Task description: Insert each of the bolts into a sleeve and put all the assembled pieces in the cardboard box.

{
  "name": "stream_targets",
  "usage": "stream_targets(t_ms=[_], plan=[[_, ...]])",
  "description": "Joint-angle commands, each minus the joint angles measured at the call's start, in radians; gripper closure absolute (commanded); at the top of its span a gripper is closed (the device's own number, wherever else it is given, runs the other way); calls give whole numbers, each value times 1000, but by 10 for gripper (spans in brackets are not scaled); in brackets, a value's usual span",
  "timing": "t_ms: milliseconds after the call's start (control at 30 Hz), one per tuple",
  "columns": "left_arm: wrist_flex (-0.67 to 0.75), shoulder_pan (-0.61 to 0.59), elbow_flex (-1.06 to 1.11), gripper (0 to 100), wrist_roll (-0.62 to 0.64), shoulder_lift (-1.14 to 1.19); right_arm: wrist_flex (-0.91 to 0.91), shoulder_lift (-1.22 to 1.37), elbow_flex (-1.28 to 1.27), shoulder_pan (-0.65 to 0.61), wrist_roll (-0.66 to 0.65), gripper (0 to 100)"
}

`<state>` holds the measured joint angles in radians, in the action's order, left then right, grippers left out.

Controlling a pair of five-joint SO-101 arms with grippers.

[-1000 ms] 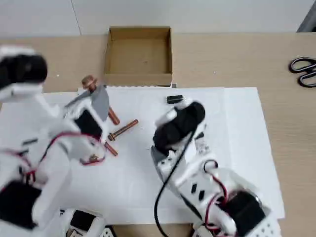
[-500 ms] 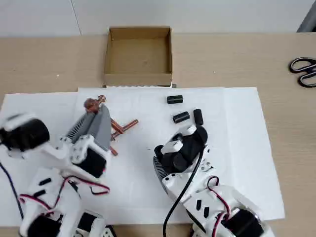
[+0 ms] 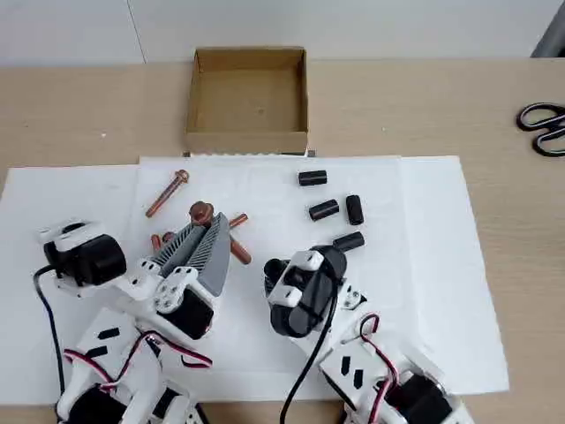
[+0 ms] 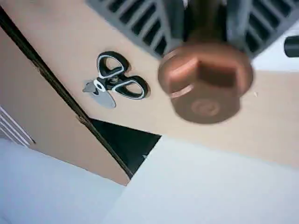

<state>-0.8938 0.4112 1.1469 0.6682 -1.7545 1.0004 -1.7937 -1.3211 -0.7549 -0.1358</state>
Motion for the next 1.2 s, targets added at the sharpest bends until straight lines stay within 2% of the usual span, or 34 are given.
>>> stream_targets(t_ms=[0, 233, 1167], plan=[[35, 52, -4, 994, -8, -9, -30, -13, 5, -4, -14, 995], [78, 77, 35, 994, -8, -6, -30, -10, 3, -82, -9, 995], [71, 78, 101, 994, -8, -6, -36, -18, 11, -44, -8, 995]])
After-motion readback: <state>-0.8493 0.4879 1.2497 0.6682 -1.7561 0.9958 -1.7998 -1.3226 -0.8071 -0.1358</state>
